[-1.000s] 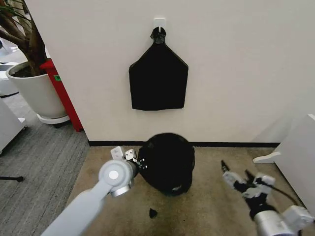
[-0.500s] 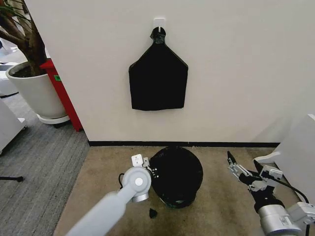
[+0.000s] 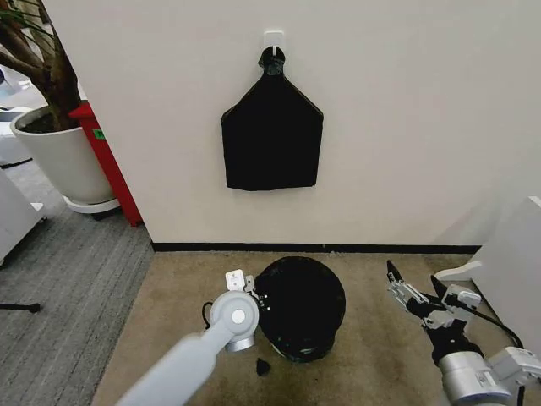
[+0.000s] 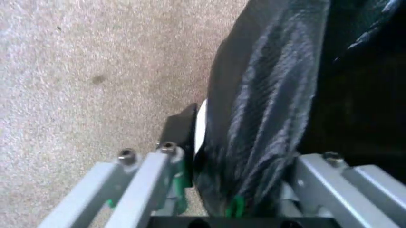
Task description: Place the garbage bag over the trash bin.
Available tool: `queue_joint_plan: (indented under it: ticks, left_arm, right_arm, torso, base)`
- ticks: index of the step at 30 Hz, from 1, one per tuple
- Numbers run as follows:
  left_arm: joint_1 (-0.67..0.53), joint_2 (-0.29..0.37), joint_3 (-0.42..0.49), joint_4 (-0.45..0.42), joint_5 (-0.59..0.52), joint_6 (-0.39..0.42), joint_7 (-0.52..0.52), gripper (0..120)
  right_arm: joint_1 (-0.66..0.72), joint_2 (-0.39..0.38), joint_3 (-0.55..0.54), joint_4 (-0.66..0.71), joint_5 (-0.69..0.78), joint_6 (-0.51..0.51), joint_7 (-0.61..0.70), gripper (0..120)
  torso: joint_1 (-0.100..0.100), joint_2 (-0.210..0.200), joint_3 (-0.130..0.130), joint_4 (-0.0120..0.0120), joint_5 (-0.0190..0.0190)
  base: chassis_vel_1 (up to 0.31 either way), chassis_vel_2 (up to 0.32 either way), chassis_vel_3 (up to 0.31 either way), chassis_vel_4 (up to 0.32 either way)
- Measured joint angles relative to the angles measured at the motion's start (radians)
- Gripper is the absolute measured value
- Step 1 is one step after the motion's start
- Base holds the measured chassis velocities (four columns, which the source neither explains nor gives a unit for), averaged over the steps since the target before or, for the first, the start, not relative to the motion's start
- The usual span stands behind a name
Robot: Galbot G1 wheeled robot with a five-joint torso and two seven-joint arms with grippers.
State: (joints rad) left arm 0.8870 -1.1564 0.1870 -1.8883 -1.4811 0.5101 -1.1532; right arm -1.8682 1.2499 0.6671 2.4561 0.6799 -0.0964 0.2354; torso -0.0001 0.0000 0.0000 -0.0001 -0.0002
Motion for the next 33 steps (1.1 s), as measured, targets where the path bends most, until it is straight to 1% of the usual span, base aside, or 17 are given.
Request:
queue_joint_plan:
  ticks: [3,5,8,11,13,16,18,21,25,29,33]
  left_arm:
    - [0.000,0.018,-0.010,-0.024,-0.009,0.002,0.003,45]
    - [0.000,0.019,-0.013,-0.027,-0.011,0.002,0.006,47]
    - [0.006,0.025,-0.030,-0.050,-0.021,0.002,0.016,64]
    - [0.019,0.036,-0.049,-0.067,-0.029,0.006,0.027,75]
    - [0.021,0.037,-0.052,-0.070,-0.030,0.008,0.029,77]
    - [0.040,0.050,-0.076,-0.091,-0.044,0.021,0.037,92]
    - [0.051,0.056,-0.087,-0.099,-0.047,0.025,0.039,98]
    - [0.064,0.061,-0.100,-0.104,-0.048,0.030,0.052,99]
    - [0.095,0.060,-0.156,-0.095,-0.085,0.048,0.164,100]
    - [0.103,0.052,-0.181,-0.082,-0.127,0.048,0.201,100]
    - [0.124,0.047,-0.241,-0.047,-0.173,0.058,0.274,100]
  right_arm:
    - [0.006,-0.001,-0.004,0.004,0.002,-0.006,0.010,100]
    - [0.006,0.000,-0.006,0.005,0.002,-0.007,0.011,100]
    - [0.008,0.002,-0.028,0.010,-0.004,-0.014,0.020,100]
    - [0.008,0.002,-0.041,0.014,-0.010,-0.016,0.022,100]
    - [0.008,0.002,-0.043,0.014,-0.011,-0.016,0.022,100]
    - [0.008,0.000,-0.056,0.015,-0.022,-0.017,0.024,100]
    - [0.008,0.000,-0.061,0.015,-0.027,-0.018,0.027,100]
    - [0.009,-0.001,-0.065,0.016,-0.031,-0.018,0.029,100]
    - [0.003,0.002,-0.074,0.015,-0.048,-0.017,0.030,100]
    - [-0.003,0.006,-0.078,0.015,-0.054,-0.016,0.029,100]
    - [-0.013,0.009,-0.079,0.015,-0.061,-0.011,0.026,100]
  torso:
    - [0.000,0.000,0.000,0.0001,0.0000]
    - [0.000,0.000,0.000,0.0001,0.0001]
    - [0.000,0.000,0.000,0.0000,0.0000]
    - [0.000,0.000,0.000,0.0000,0.0001]
    - [0.000,0.000,0.000,0.0001,0.0001]
    - [0.000,0.000,0.000,0.0000,0.0002]
    - [0.000,0.000,0.000,0.0000,0.0002]
    - [0.000,0.000,0.000,0.0001,0.0001]
    - [0.000,0.000,0.000,0.0001,0.0000]
    - [0.000,0.000,0.000,0.0001,0.0001]
    - [0.000,0.000,0.000,0.0000,0.0001]
  base:
    - [0.000,0.000,0.000,0.000]
    - [0.000,0.000,0.000,0.000]
    - [0.000,0.000,0.000,0.000]
    - [0.000,0.000,0.000,0.000]
    - [0.000,0.000,0.000,0.000]
    - [0.000,0.000,0.000,0.000]
    - [0.000,0.000,0.000,0.000]
    - [0.000,0.000,0.000,0.000]
    - [0.000,0.000,0.000,0.000]
    - [0.000,0.000,0.000,0.000]
    - [0.000,0.000,0.000,0.000]
